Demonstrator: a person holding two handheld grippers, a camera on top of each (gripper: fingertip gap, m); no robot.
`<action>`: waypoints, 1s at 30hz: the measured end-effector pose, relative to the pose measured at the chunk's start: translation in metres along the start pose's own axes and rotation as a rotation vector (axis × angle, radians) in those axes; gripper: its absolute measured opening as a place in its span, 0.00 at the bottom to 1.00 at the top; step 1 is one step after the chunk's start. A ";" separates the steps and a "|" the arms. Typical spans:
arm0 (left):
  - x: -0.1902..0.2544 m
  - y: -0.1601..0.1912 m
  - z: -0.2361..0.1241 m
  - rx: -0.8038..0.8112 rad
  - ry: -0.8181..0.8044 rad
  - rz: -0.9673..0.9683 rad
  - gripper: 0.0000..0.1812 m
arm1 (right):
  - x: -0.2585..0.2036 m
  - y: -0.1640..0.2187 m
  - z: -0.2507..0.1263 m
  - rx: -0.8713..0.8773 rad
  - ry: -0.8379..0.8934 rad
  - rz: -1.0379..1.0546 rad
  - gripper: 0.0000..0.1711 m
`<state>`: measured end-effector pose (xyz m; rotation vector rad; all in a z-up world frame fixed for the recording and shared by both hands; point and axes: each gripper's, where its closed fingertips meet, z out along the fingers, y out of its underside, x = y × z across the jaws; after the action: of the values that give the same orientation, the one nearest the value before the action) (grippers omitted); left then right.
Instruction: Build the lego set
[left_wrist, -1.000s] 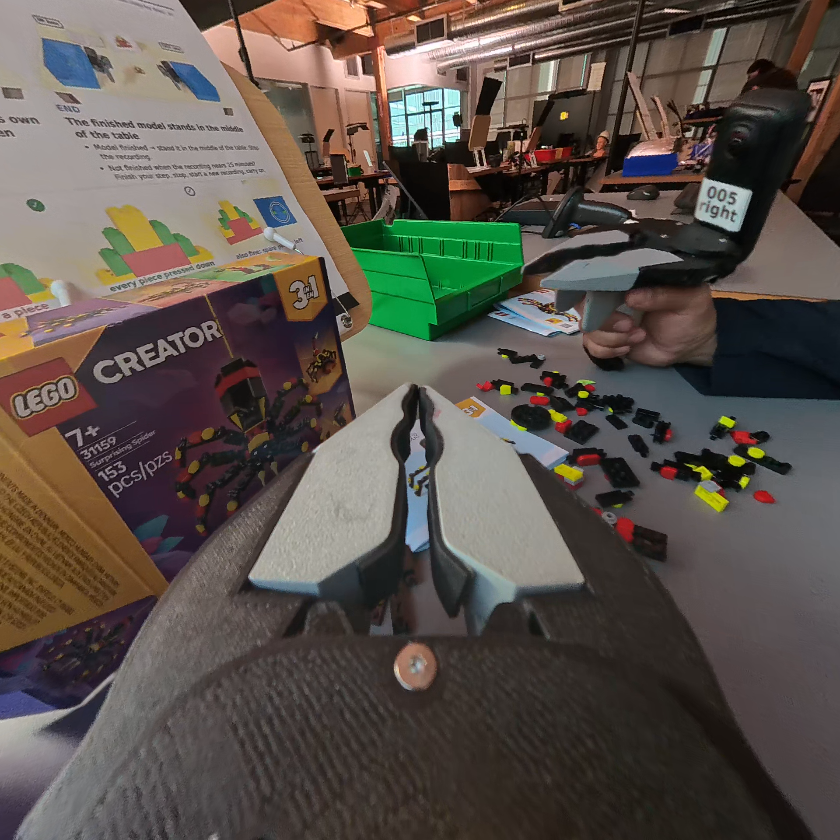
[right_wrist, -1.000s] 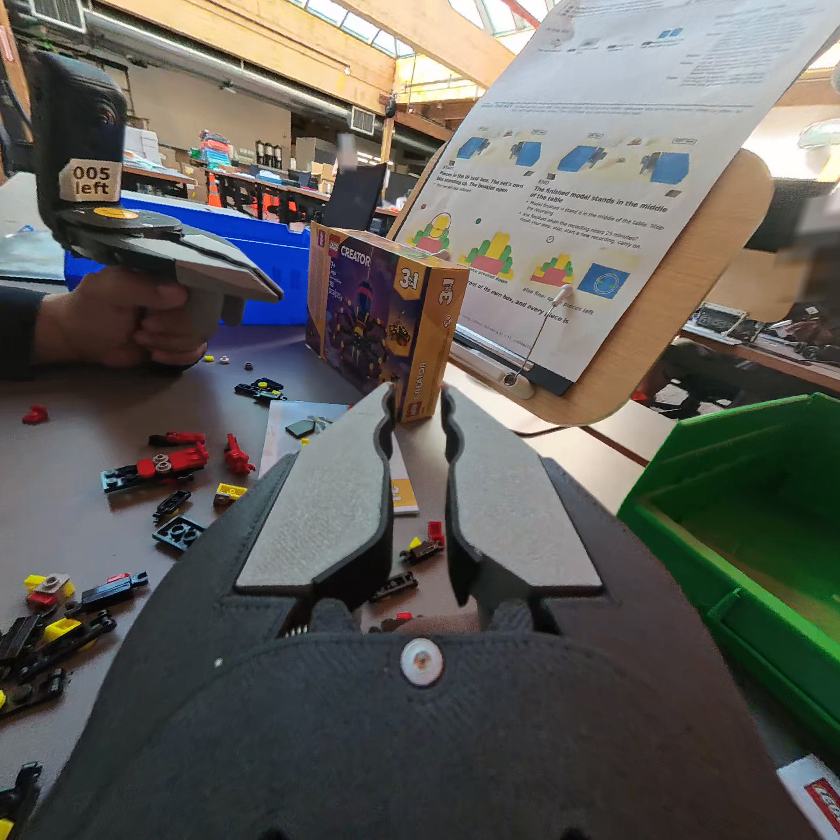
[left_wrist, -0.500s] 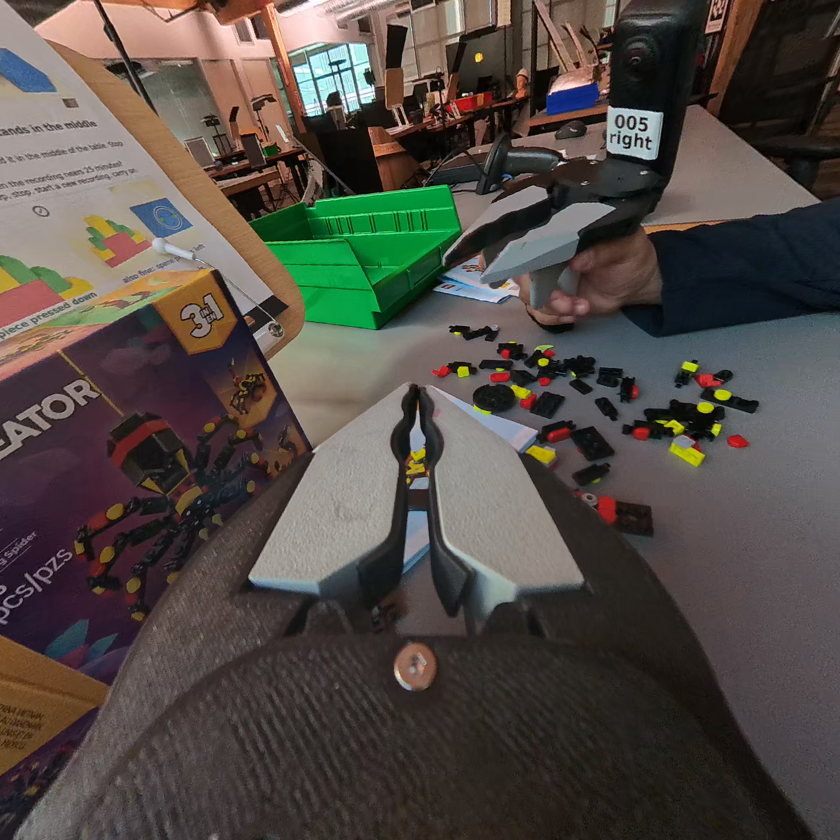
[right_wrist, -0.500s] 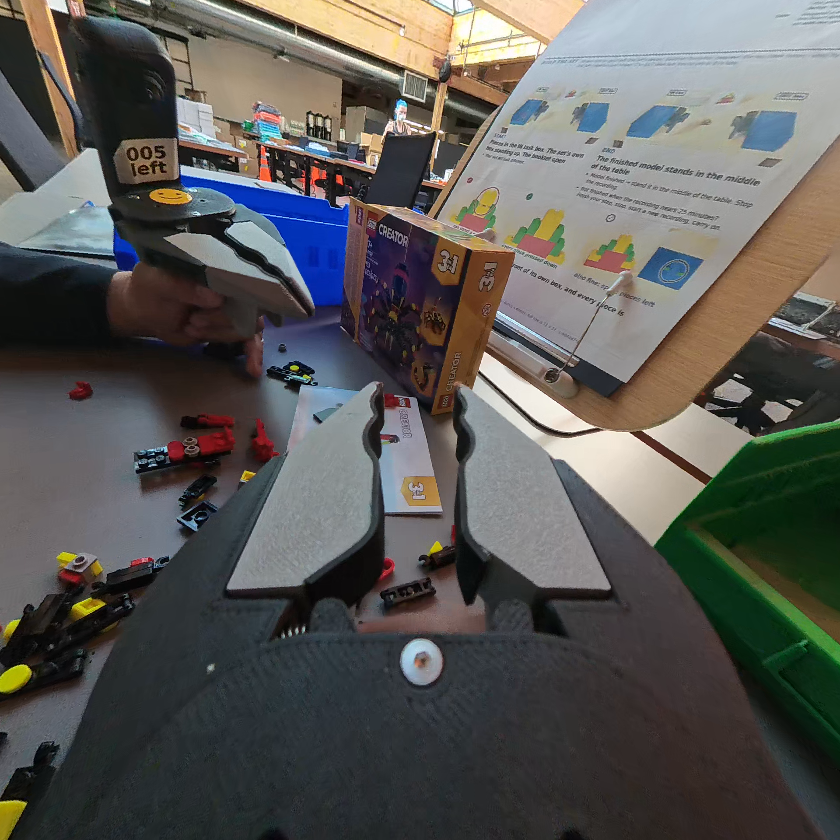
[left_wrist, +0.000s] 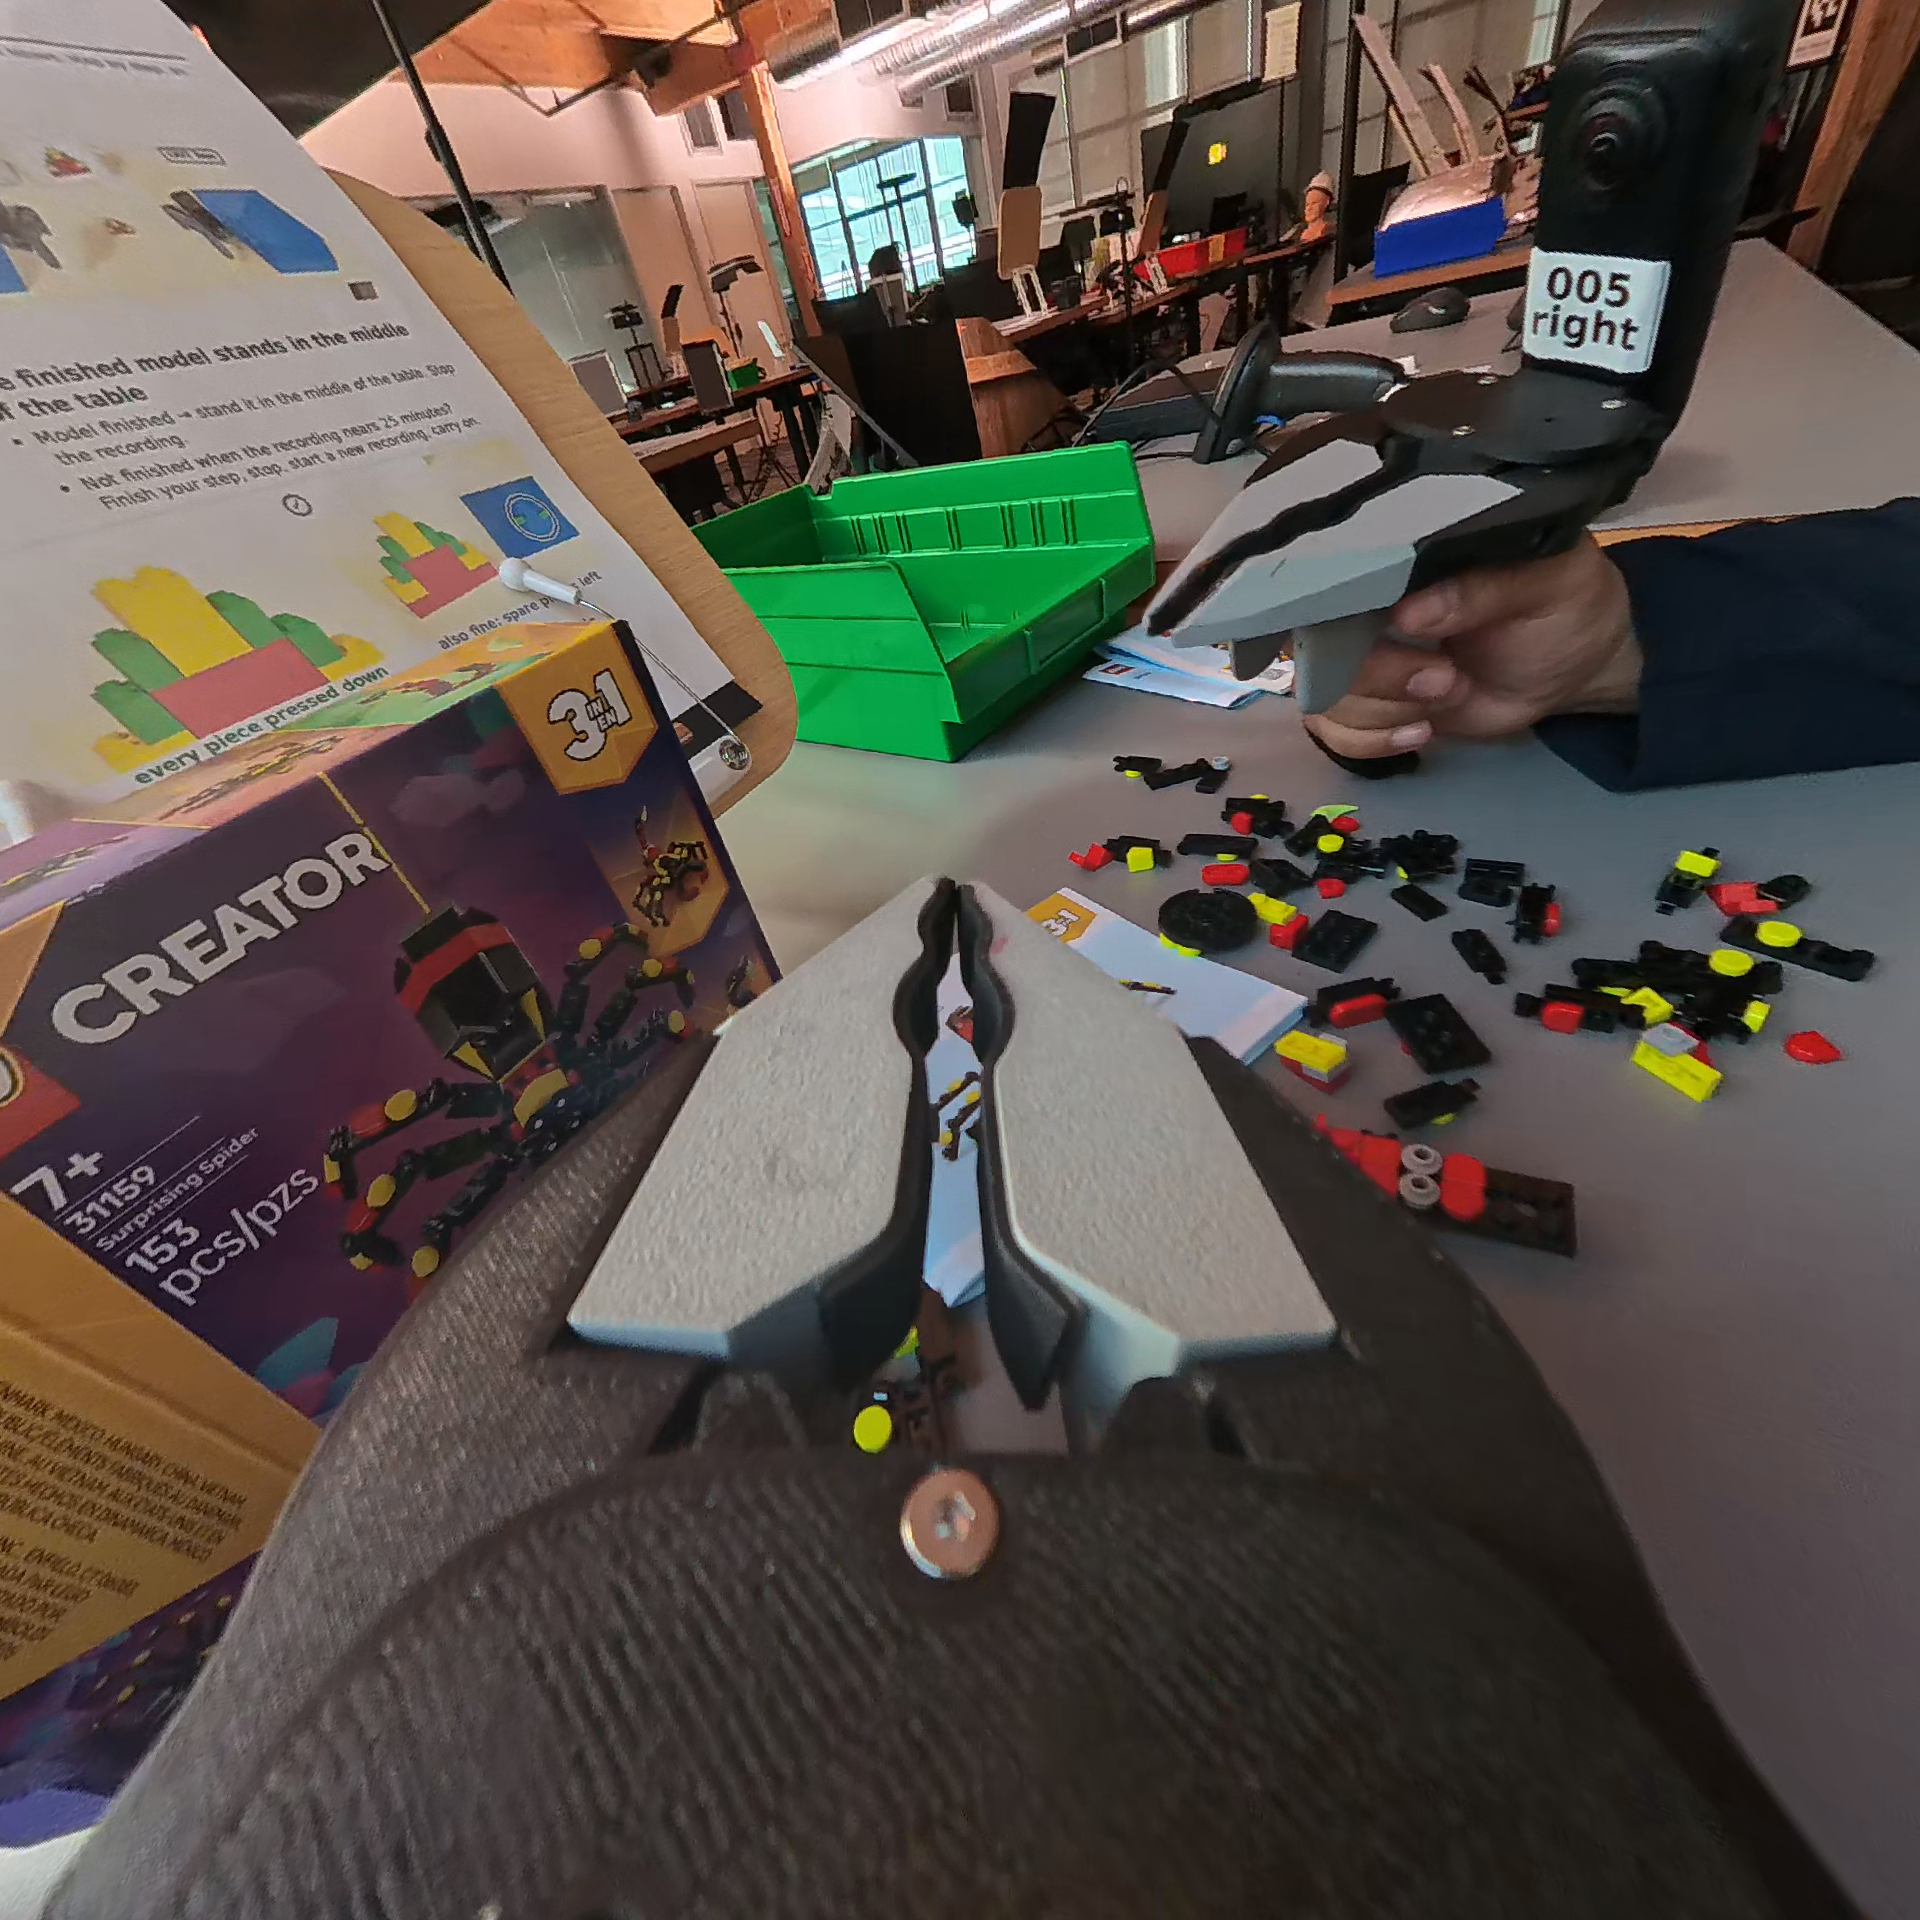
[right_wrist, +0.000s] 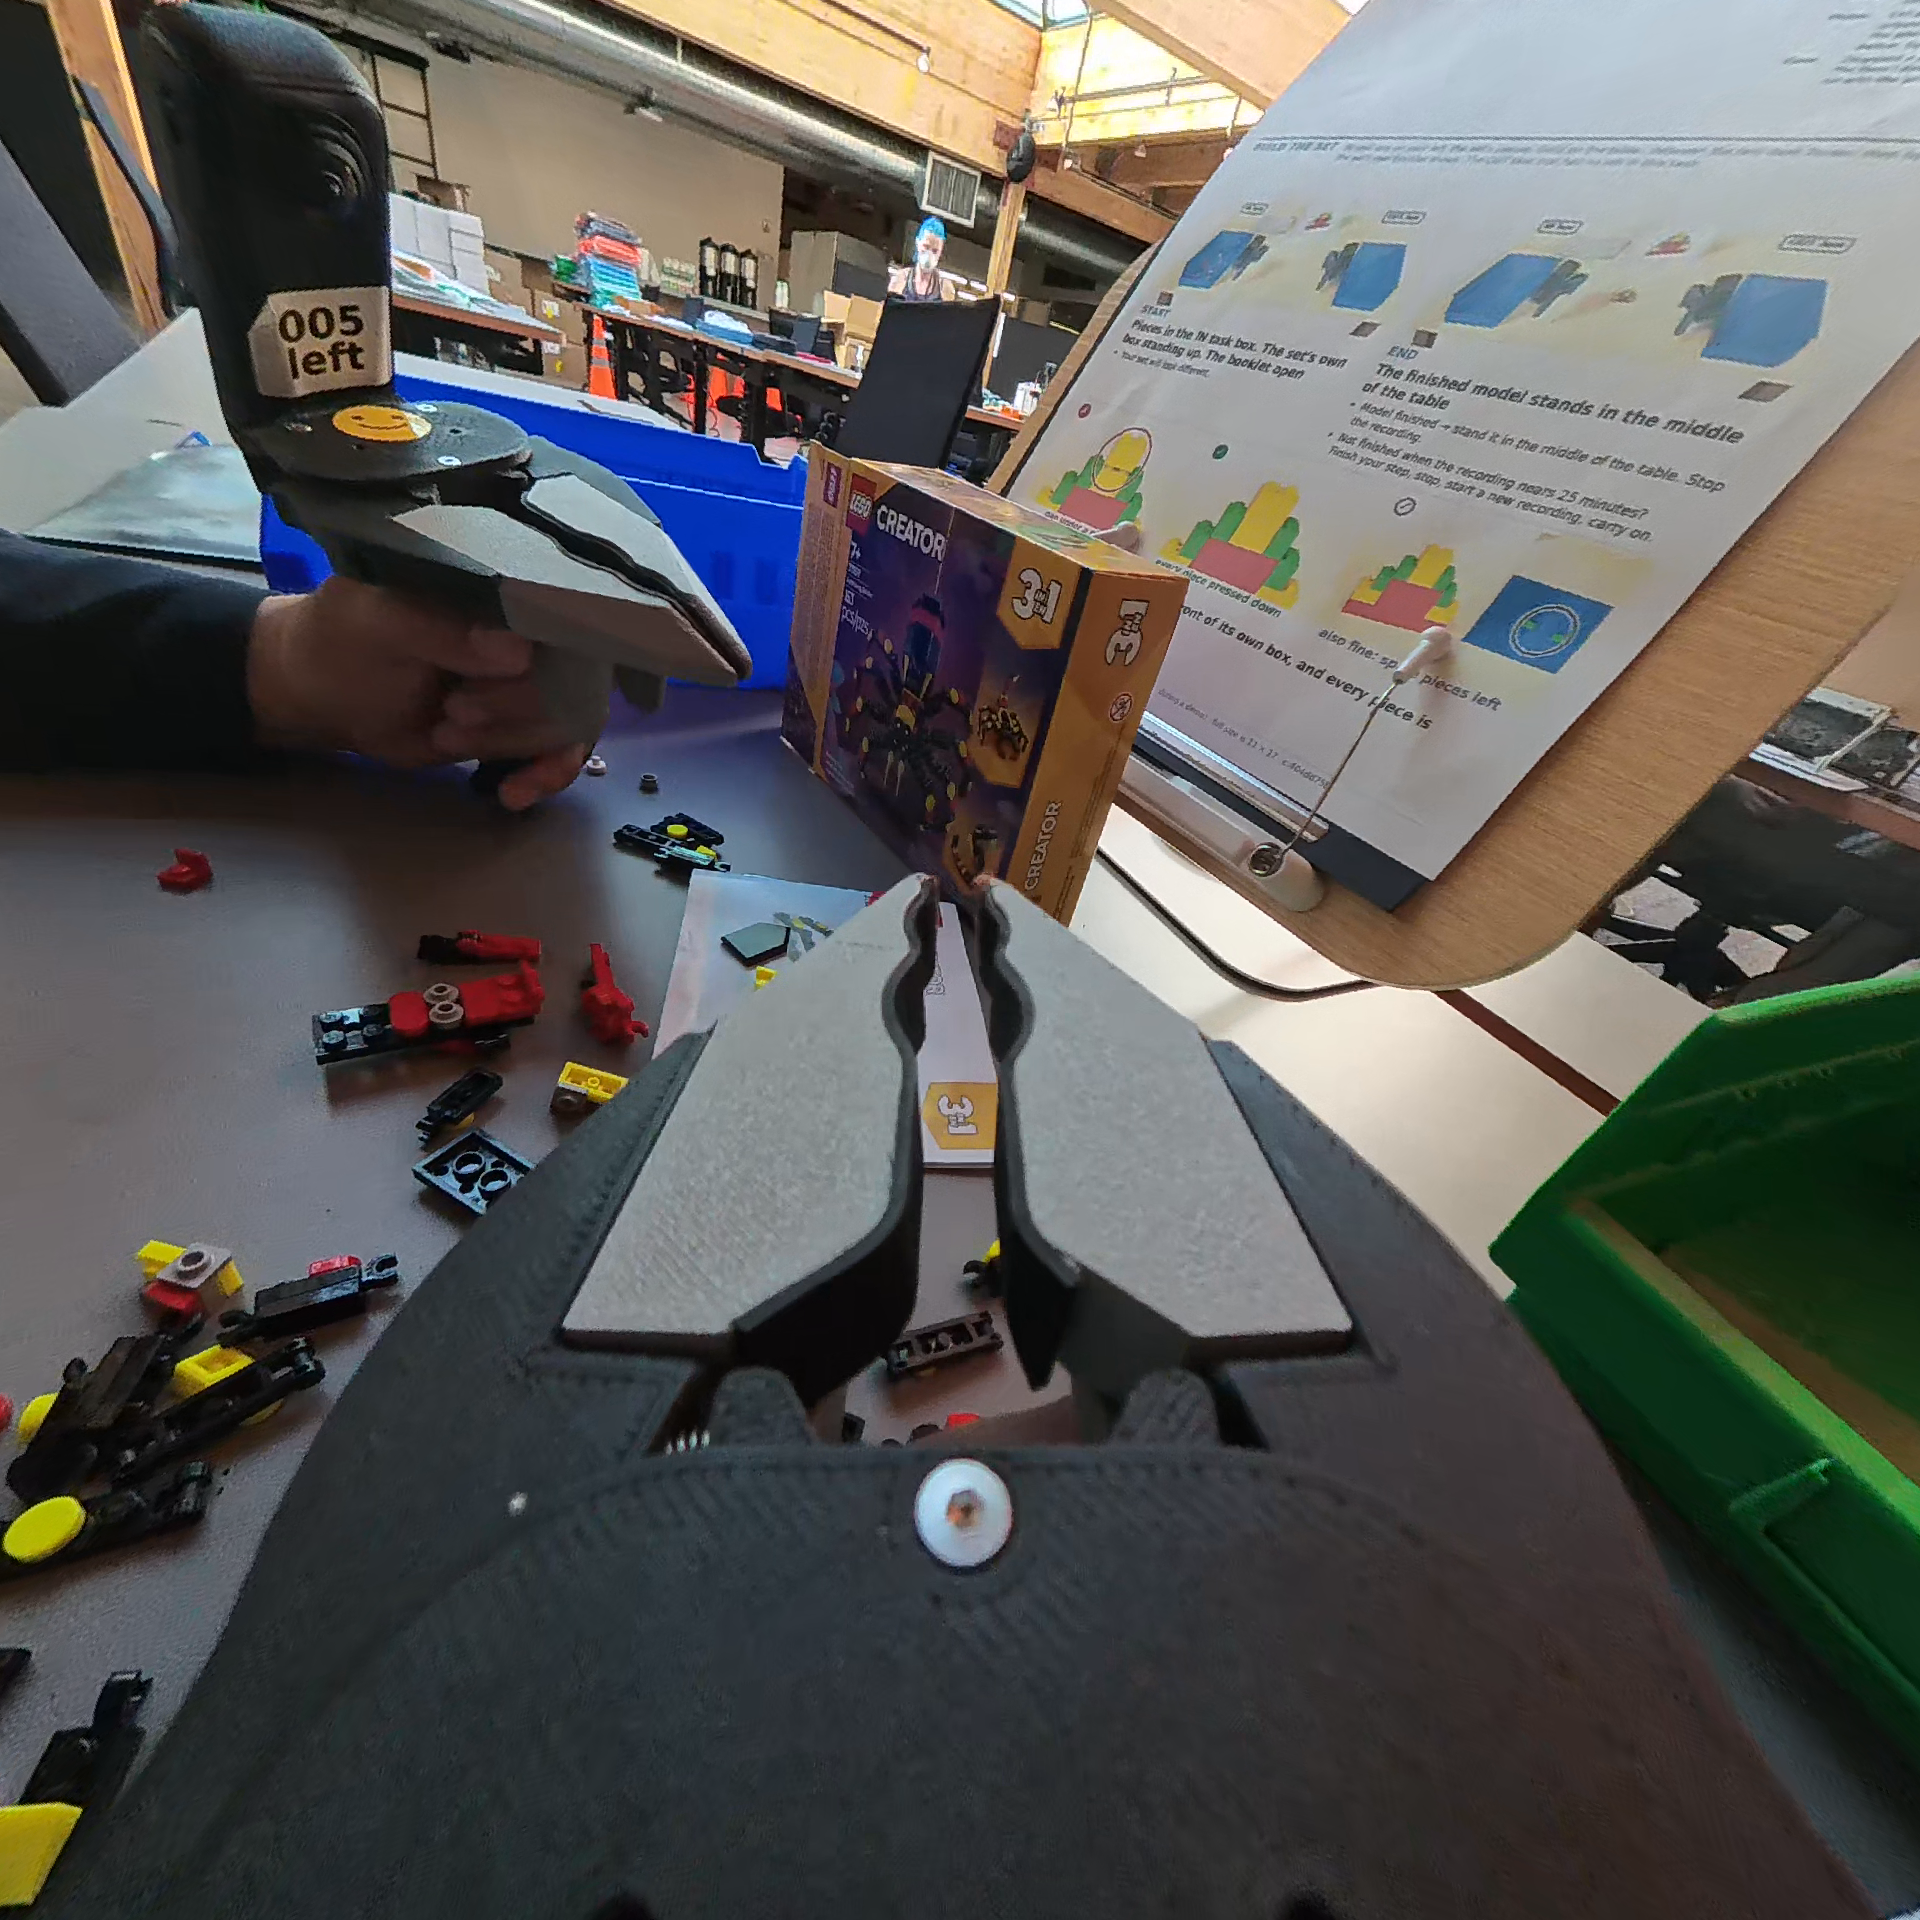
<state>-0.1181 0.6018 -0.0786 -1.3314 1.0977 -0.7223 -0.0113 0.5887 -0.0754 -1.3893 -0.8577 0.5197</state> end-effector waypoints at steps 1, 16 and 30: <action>0.000 0.000 0.000 -0.003 -0.001 0.002 0.00 | -0.001 0.001 0.001 -0.005 -0.002 -0.008 0.02; 0.006 0.002 0.001 -0.019 0.026 0.032 0.00 | 0.010 -0.004 -0.004 0.038 0.025 0.071 0.00; 0.013 0.009 0.003 -0.069 0.027 0.108 0.00 | -0.127 0.033 -0.018 -0.332 -0.621 -0.055 0.00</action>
<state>-0.1118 0.5923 -0.0906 -1.3132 1.2163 -0.6294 -0.0689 0.4848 -0.1346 -1.5175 -1.5329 0.8130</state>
